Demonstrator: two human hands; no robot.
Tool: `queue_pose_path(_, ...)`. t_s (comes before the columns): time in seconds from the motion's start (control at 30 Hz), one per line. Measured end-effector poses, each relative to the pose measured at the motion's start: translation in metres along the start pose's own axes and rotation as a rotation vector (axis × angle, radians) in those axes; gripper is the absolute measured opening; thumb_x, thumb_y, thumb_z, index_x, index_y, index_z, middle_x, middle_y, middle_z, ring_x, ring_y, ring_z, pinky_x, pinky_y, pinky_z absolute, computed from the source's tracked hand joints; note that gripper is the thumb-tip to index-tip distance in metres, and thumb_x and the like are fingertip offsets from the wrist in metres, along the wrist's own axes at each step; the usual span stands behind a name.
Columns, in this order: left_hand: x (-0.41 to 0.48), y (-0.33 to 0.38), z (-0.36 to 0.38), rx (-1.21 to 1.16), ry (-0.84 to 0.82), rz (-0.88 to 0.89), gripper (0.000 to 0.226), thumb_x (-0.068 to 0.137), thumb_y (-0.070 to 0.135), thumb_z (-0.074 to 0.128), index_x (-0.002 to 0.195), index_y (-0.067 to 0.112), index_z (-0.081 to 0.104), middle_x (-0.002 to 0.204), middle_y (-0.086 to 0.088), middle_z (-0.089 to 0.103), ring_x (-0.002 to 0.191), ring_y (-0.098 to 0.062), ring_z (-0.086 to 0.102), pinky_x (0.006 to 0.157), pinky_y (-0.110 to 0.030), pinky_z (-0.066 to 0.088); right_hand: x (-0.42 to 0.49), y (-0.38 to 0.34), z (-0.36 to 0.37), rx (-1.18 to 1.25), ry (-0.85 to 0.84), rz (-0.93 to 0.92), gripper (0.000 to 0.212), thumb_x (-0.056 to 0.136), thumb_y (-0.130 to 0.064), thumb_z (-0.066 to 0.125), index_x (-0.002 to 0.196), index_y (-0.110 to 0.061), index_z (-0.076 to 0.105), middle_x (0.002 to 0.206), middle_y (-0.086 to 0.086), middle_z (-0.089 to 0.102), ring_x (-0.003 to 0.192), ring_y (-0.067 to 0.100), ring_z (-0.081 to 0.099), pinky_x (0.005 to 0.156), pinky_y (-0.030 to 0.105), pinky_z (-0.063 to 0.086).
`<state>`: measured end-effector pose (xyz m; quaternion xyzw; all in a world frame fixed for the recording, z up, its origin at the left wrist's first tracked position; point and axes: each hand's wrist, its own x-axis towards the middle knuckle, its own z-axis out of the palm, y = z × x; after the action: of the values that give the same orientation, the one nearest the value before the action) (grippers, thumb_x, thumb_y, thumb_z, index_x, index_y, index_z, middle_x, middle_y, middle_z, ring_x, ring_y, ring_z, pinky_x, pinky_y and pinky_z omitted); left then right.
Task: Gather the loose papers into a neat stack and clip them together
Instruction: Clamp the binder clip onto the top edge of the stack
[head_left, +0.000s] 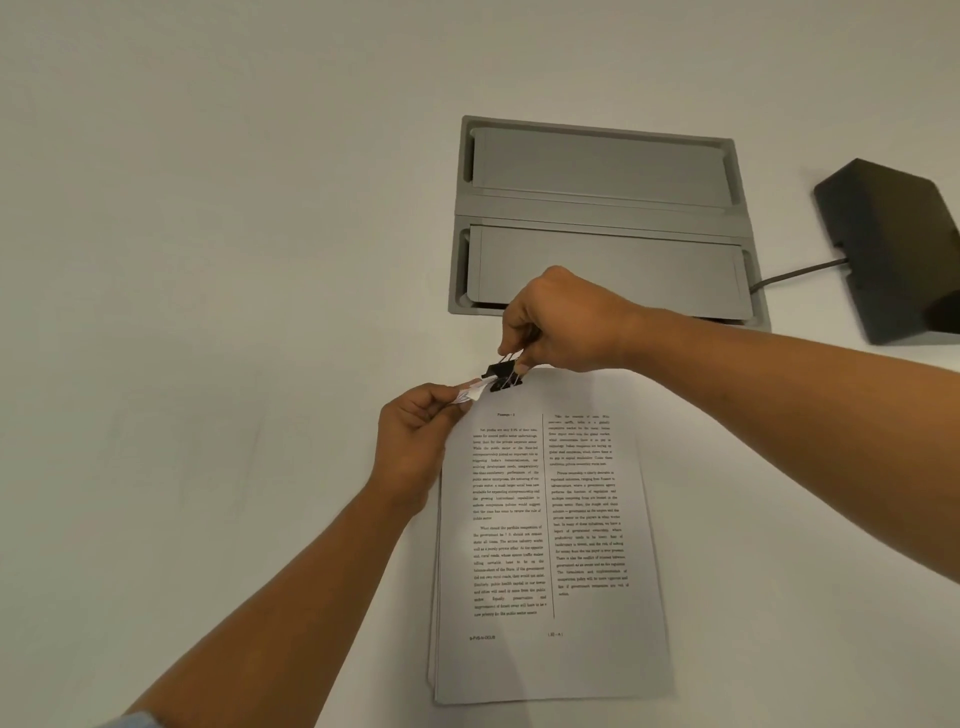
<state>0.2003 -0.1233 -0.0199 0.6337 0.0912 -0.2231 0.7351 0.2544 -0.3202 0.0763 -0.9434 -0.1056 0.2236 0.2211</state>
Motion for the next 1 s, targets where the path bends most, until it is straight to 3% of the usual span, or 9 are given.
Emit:
queue_pose_path(0.17,0.0,-0.001,0.0,-0.022,0.003,0.012,0.017,0.09,-0.002,0.064,0.092,0.01,0.076,0.089,0.0,0.08,0.085,-0.016,0.075,0.072,-0.026,0.06,0.01,0.0,0.003,0.026,-0.072,0.025,0.029,0.077,-0.01,0.081,0.106,-0.012,0.075,0.101,0.002,0.075,0.084,0.008,0.068,0.078,0.014,0.053)
queue_pose_path(0.27,0.001,-0.002,-0.002,-0.027,0.008,0.006,0.015,0.09,-0.001,0.064,0.091,0.01,0.075,0.085,-0.001,0.079,0.08,-0.017,0.075,0.07,-0.026,0.06,0.014,0.003,0.0,0.055,-0.15,0.058,0.044,0.071,-0.02,0.086,0.112,-0.015,0.071,0.102,-0.001,0.073,0.086,0.006,0.066,0.073,0.008,0.05)
queue_pose_path(0.43,0.003,-0.002,-0.003,-0.048,0.013,-0.014,0.015,0.089,-0.001,0.066,0.085,0.011,0.074,0.083,-0.004,0.078,0.08,-0.021,0.074,0.075,-0.032,0.062,0.007,0.019,0.004,0.177,-0.168,0.111,0.075,0.066,-0.038,0.087,0.132,-0.024,0.055,0.113,-0.008,0.065,0.1,0.01,0.063,0.089,0.026,0.052)
queue_pose_path(0.57,0.004,-0.005,-0.005,-0.108,0.033,-0.034,0.014,0.088,-0.002,0.066,0.089,0.011,0.07,0.087,-0.004,0.077,0.085,-0.02,0.072,0.082,-0.035,0.06,-0.027,0.063,0.019,0.334,-0.034,0.329,0.054,0.071,-0.045,0.081,0.115,-0.019,0.066,0.109,-0.001,0.069,0.101,0.015,0.066,0.093,0.034,0.053)
queue_pose_path(0.67,0.005,-0.005,-0.006,-0.163,0.057,-0.039,0.015,0.088,-0.003,0.066,0.092,0.011,0.069,0.089,-0.006,0.076,0.087,-0.022,0.071,0.085,-0.038,0.059,-0.073,0.091,0.046,0.731,0.151,0.52,0.04,0.075,-0.039,0.078,0.101,-0.009,0.071,0.103,0.011,0.075,0.098,0.025,0.071,0.087,0.035,0.058)
queue_pose_path(0.77,0.003,-0.001,-0.005,-0.214,0.084,-0.04,0.016,0.088,-0.004,0.065,0.093,0.01,0.07,0.09,-0.007,0.077,0.089,-0.026,0.069,0.089,-0.043,0.057,-0.109,0.086,0.081,1.007,0.186,0.593,0.034,0.083,-0.031,0.07,0.102,-0.003,0.07,0.103,0.016,0.076,0.09,0.028,0.073,0.079,0.035,0.06)
queue_pose_path(0.87,-0.005,0.001,-0.004,-0.216,0.113,-0.067,0.015,0.09,0.001,0.065,0.099,0.012,0.071,0.091,-0.005,0.079,0.086,-0.023,0.073,0.082,-0.041,0.061,-0.129,0.065,0.117,1.09,0.247,0.593,0.02,0.095,-0.013,0.058,0.111,-0.007,0.069,0.097,0.007,0.079,0.08,0.022,0.069,0.062,0.029,0.055)
queue_pose_path(1.0,-0.034,-0.006,-0.005,0.044,0.141,-0.08,0.025,0.091,0.011,0.067,0.116,0.015,0.068,0.104,-0.002,0.078,0.097,-0.021,0.074,0.084,-0.04,0.06,-0.14,0.047,0.142,1.132,0.396,0.671,0.023,0.098,-0.009,0.054,0.114,-0.016,0.07,0.104,0.005,0.077,0.093,0.023,0.074,0.083,0.041,0.059)
